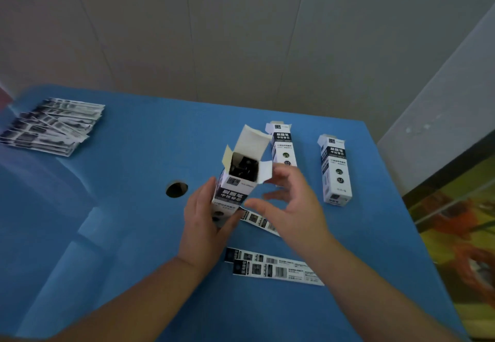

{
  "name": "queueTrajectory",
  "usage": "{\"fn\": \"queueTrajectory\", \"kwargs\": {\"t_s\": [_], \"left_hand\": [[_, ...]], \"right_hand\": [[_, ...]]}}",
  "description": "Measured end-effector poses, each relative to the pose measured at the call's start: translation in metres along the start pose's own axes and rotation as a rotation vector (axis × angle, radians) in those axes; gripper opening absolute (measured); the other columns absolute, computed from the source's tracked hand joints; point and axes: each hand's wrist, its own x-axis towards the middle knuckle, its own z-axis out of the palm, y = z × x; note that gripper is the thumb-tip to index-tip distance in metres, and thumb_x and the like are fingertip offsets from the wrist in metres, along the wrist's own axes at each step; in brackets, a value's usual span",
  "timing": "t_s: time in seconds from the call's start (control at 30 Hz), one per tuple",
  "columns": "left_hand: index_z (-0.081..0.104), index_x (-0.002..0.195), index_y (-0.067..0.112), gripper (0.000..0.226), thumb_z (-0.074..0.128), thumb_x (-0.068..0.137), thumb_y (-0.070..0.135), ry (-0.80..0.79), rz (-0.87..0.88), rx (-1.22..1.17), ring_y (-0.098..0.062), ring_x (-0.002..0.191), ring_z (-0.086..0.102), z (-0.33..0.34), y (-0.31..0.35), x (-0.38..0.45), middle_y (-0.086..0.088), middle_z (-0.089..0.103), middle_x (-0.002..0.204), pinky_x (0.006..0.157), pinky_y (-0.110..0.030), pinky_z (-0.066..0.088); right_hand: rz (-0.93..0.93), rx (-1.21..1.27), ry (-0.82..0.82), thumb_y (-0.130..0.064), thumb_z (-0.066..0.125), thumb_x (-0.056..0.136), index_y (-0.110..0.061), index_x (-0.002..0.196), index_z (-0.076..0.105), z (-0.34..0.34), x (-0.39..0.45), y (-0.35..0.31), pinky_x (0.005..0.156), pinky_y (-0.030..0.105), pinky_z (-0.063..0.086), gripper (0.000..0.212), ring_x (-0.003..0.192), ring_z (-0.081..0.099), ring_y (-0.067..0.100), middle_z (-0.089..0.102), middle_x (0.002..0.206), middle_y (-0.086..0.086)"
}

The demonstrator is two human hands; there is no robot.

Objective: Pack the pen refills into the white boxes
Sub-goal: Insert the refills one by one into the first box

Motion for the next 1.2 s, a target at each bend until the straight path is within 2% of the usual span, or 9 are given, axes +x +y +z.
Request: {"fn": "queueTrajectory", "kwargs": {"t_s": [0.1,0.2,0.27,0.43,0.63,0.83,0.93,1.1,1.2], "left_hand": [[0.05,0.144,0.01,0.07,0.078,0.089,0.042,-0.049,0.048,-0.129,-0.04,0.118,0.062,-0.007,0.008,0.006,-0.014,0.063,0.127,0.095,-0.067,0.052],[0.049,0.143,0.025,0.061,0.072,0.092,0.05,-0.078,0.15,-0.175,-0.032,0.11,0.064,-0.021,0.023,0.015,-0.004,0.064,0.121,0.09,-0.06,0.056],[0.045,0.149,0.027,0.064,0.067,0.096,0.057,-0.13,0.211,-0.16,-0.025,0.113,0.065,-0.032,0.03,0.023,0.003,0.064,0.125,0.091,-0.05,0.058],[0.039,0.153,0.031,0.059,0.056,0.103,0.057,-0.116,0.356,-0.093,-0.013,0.126,0.059,-0.052,0.032,0.037,0.012,0.055,0.141,0.106,-0.027,0.05],[0.052,0.137,0.048,0.028,0.049,0.109,0.046,-0.16,0.455,-0.123,-0.011,0.132,0.057,-0.069,0.036,0.059,0.028,0.048,0.143,0.109,-0.026,0.049],[0.061,0.133,0.049,0.035,0.06,0.101,0.035,-0.217,0.418,-0.16,-0.012,0.13,0.06,-0.079,0.034,0.067,0.025,0.054,0.139,0.103,-0.025,0.053],[0.062,0.126,0.052,0.031,0.063,0.099,0.038,-0.223,0.399,-0.165,-0.014,0.133,0.059,-0.083,0.033,0.064,0.024,0.054,0.142,0.104,-0.032,0.055],[0.05,0.117,0.065,0.041,0.068,0.093,0.037,-0.229,0.378,-0.305,-0.015,0.132,0.062,-0.091,0.046,0.061,0.029,0.053,0.144,0.086,-0.01,0.05],[0.058,0.13,0.038,0.026,0.057,0.105,0.043,-0.204,0.509,-0.187,-0.015,0.14,0.054,-0.097,0.045,0.063,0.023,0.051,0.146,0.1,-0.034,0.057]], "right_hand": [[-0.093,0.051,-0.048,-0.046,0.081,0.074,-0.05,0.119,0.055,0.013,0.005,0.002,0.094,0.018,0.05,0.052,0.118,0.062,0.005,0.064,0.122,-0.023],[-0.189,0.09,-0.039,-0.034,0.077,0.086,-0.043,0.119,0.058,0.023,0.009,-0.003,0.097,0.029,0.054,0.04,0.122,0.062,0.015,0.062,0.13,-0.016],[-0.226,0.116,-0.006,-0.028,0.075,0.088,-0.04,0.118,0.06,0.026,0.014,-0.009,0.092,0.038,0.058,0.035,0.118,0.065,0.021,0.063,0.13,-0.013],[-0.29,0.075,-0.014,-0.018,0.071,0.089,-0.026,0.122,0.062,0.028,0.027,-0.018,0.085,0.03,0.06,0.035,0.12,0.063,0.024,0.06,0.133,-0.013],[-0.328,-0.039,-0.065,-0.003,0.072,0.089,-0.014,0.114,0.069,0.031,0.037,-0.024,0.086,0.029,0.06,0.027,0.124,0.061,0.02,0.06,0.134,-0.002],[-0.216,0.086,0.033,-0.041,0.074,0.088,-0.026,0.092,0.071,0.043,0.036,-0.033,0.081,0.042,0.061,0.016,0.114,0.068,0.023,0.071,0.122,-0.008],[-0.139,0.103,0.081,-0.037,0.074,0.086,-0.026,0.084,0.066,0.047,0.033,-0.035,0.078,0.058,0.058,0.014,0.103,0.071,0.025,0.072,0.12,-0.005],[-0.104,0.167,0.108,-0.031,0.073,0.086,-0.019,0.091,0.061,0.05,0.026,-0.038,0.07,0.07,0.051,0.018,0.092,0.062,0.051,0.072,0.121,0.001],[-0.107,0.118,0.098,-0.03,0.07,0.088,-0.015,0.092,0.064,0.05,0.023,-0.039,0.073,0.066,0.054,0.017,0.094,0.067,0.04,0.072,0.122,0.001]]}}
